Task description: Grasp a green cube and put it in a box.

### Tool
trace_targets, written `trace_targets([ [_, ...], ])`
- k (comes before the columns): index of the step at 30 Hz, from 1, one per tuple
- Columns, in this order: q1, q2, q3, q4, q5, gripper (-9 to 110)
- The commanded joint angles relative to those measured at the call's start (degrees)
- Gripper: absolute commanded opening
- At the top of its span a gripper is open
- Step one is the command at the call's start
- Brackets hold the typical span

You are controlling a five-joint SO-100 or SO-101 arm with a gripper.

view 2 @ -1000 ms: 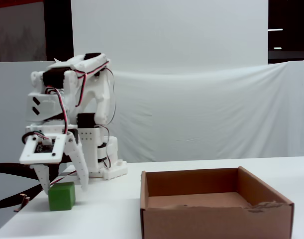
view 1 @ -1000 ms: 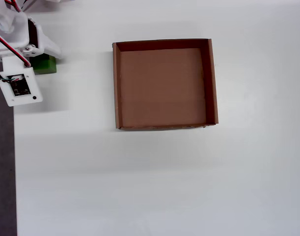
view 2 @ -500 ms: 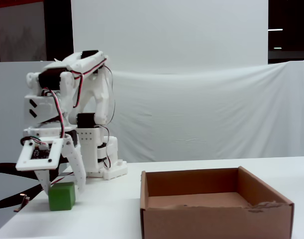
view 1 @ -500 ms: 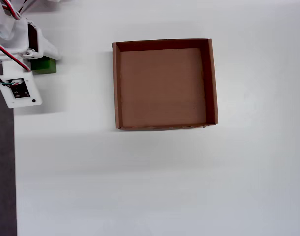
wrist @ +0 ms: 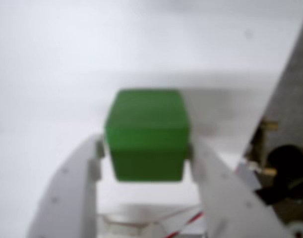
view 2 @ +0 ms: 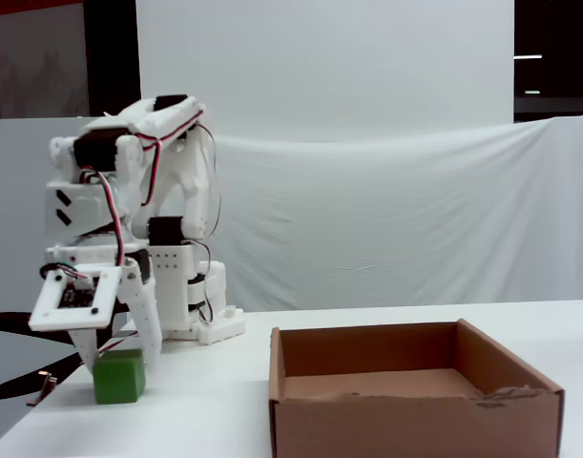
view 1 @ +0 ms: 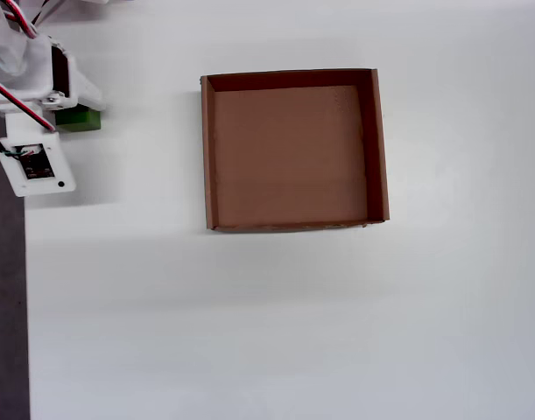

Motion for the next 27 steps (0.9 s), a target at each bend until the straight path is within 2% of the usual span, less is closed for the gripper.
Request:
trace_targets([
  [1,-0.5,0.1,-3.3,-0.3,0.1,20],
  [17,-0.5,-0.4,-3.9,-0.4,0.4,15],
  [27,-0.7,-0.5,-9.1,6.5,1.0,16],
])
